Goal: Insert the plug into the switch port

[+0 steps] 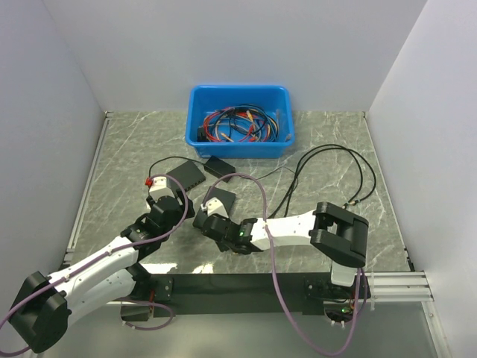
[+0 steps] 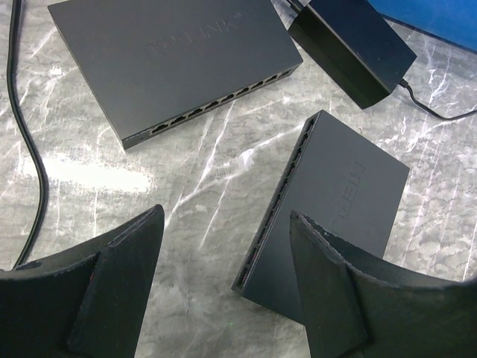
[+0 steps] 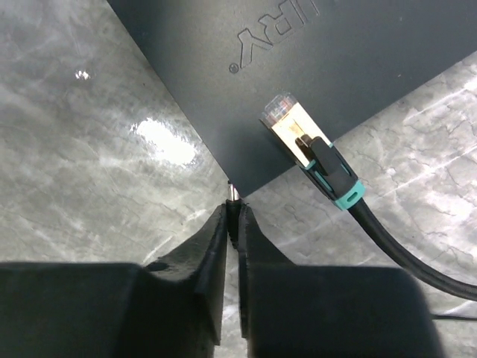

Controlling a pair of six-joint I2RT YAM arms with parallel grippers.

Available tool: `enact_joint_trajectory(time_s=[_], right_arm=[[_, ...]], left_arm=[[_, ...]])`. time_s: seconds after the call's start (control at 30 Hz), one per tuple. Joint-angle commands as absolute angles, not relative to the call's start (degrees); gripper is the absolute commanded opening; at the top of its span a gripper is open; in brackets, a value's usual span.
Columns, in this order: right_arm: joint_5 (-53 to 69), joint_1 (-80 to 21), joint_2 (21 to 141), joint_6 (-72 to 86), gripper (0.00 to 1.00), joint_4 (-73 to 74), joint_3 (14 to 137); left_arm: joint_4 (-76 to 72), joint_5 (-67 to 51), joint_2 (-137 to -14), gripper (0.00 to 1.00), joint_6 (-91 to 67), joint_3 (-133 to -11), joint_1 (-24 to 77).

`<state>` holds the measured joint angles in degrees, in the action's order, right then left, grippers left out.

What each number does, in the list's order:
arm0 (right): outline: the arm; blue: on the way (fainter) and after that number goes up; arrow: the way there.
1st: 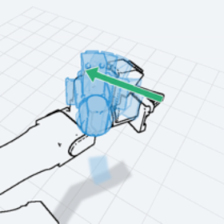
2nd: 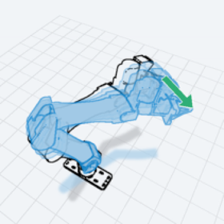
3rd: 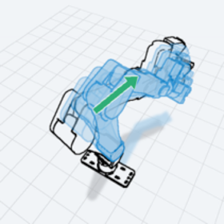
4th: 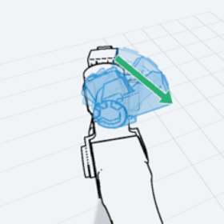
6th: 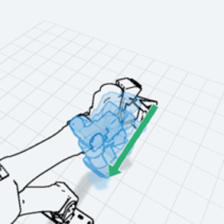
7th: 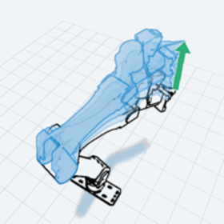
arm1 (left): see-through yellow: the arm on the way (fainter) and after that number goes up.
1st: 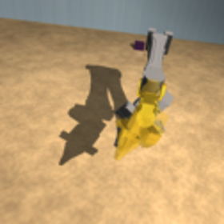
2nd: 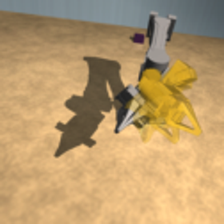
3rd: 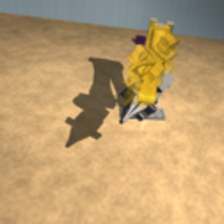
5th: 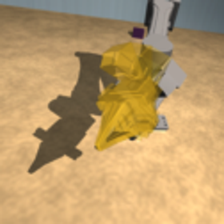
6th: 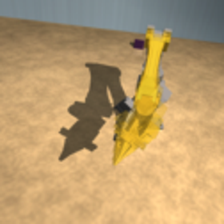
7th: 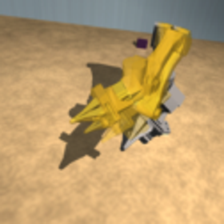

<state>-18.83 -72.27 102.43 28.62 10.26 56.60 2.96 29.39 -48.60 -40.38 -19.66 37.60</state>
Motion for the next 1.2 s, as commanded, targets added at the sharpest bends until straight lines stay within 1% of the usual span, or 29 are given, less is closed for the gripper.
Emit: enact_joint_trajectory(time_s=[0.0, 0.13, 0.3, 0.37, 0.5, 0.57, 0.67, 0.8, 0.93, 1.03, 1.17], right_arm=[[-14.41, -72.77, 108.55, 29.36, 0.01, 19.69, 53.35], [-15.38, -73.21, 107.06, 29.71, 0.0, 18.63, 52.65], [-18.19, -73.57, 98.19, 30.58, 0.0, 17.41, 50.63], [-18.98, -73.74, 92.59, 31.28, 0.0, 16.09, 48.26], [-19.69, -73.74, 83.25, 31.29, 0.0, 9.43, 42.9], [-19.16, -73.65, 78.34, 30.85, 0.0, 6.52, 39.65], [-18.46, -73.65, 72.36, 29.89, 0.0, 1.51, 36.66], [-17.75, -73.65, 63.74, 28.04, 0.0, -5.69, 32.88], [-17.84, -73.57, 53.73, 25.93, 0.0, -10.28, 28.22], [-18.45, -73.57, 50.29, 24.61, 0.0, -11.16, 27.16], [-18.46, -73.56, 50.71, 23.73, 0.0, -10.64, 28.03]], left_arm=[[2.99, 30.32, -48.17, 0.74, -41.4, -21.62, 37.79], [2.99, 30.32, -47.55, 0.74, -41.4, -21.36, 37.88], [4.13, 26.82, -43.87, 0.72, -40.52, -21.09, 38.14], [4.22, 23.83, -39.48, 0.71, -40.69, -20.05, 38.67], [2.2, 12.96, -31.05, 0.69, -41.39, -18.11, 40.16], [0.36, 9.86, -30.24, 0.68, -41.92, -18.19, 41.3], [-2.45, 5.46, -32.33, 0.68, -42.71, -19.85, 43.67], [-4.82, 5.01, -38.92, 0.67, -43.94, -22.58, 48.42], [-10.27, 4.31, -40.95, 0.67, -45.26, -23.11, 54.3], [-12.12, 4.48, -42.71, 0.66, -45.53, -24.16, 57.73], [-13.09, 6.76, -46.31, 0.66, -45.18, -26.01, 61.78]])
